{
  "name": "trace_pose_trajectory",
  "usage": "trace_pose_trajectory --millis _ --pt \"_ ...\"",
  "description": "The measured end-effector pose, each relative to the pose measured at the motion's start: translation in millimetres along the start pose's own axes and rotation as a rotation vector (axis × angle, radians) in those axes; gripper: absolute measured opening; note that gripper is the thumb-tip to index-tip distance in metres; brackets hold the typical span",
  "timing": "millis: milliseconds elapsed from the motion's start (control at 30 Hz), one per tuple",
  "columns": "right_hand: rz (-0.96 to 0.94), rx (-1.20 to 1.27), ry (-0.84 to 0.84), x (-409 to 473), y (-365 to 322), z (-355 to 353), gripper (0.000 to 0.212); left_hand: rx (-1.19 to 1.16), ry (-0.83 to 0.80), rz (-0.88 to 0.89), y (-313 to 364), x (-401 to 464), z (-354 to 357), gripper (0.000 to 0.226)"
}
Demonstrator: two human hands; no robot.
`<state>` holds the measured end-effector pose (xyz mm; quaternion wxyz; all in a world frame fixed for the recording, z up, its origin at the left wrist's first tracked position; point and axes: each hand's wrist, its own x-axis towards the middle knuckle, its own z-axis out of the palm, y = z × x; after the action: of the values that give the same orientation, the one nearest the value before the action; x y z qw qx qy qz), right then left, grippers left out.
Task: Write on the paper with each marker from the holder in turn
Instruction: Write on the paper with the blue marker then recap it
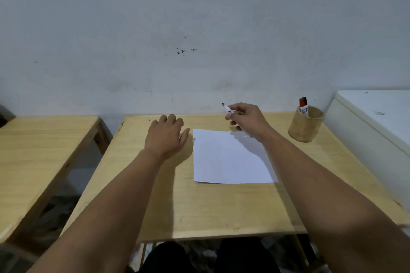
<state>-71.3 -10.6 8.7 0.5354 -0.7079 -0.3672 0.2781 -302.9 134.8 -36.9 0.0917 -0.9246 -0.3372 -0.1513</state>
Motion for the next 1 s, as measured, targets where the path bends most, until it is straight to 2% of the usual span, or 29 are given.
trace_pose_trajectory --millis 100,167,267,367,433,533,567,667,733,800,900,1000 --pt "-0.011 0.195 0.04 -6.7 -4.6 -1.5 0.023 -0.168 -0.046 0.215 21.4 -17.9 -1.9 0.062" --pt "0.009 0.311 0.047 -11.2 -6.5 -2.7 0.018 -0.145 -0.12 0.278 32.0 -33.5 5.0 0.054" --pt "0.087 0.5 0.043 -14.8 -8.8 -2.3 0.029 -0.115 -0.193 0.277 39.6 -52.8 16.8 0.033" --pt "0.084 0.594 0.011 -15.4 -8.0 4.7 0.027 -0.177 -0.216 0.205 41.9 -63.4 28.0 0.05" --pt "0.062 0.509 0.02 -17.4 -7.2 15.7 0.01 -0.222 -0.239 0.165 45.8 -68.7 31.0 0.059" --pt "0.032 0.312 0.119 -17.2 -2.2 38.5 0.035 -0.293 -0.267 0.124 53.2 -77.6 28.1 0.061" --pt "0.028 0.298 0.119 -17.4 -1.3 46.4 0.035 -0.326 -0.257 0.106 55.7 -79.6 25.0 0.063" --pt "-0.005 0.28 0.072 -19.3 5.0 66.4 0.018 -0.356 -0.218 0.084 63.7 -89.4 19.4 0.066" --pt "0.014 0.234 0.079 -20.9 14.0 73.5 0.023 -0.352 -0.195 0.083 67.4 -88.1 15.3 0.061" --pt "0.058 0.203 0.101 19.1 37.8 117.7 0.03 -0.382 -0.225 0.039 34.9 -69.4 47.7 0.061" --pt "0.105 0.206 0.111 10.0 58.9 119.4 0.022 -0.371 -0.25 0.059 41.7 -75.8 45.7 0.067" --pt "0.106 0.207 0.102 5.9 65.2 118.7 0.025 -0.36 -0.261 0.072 39.8 -78.9 42.8 0.069"
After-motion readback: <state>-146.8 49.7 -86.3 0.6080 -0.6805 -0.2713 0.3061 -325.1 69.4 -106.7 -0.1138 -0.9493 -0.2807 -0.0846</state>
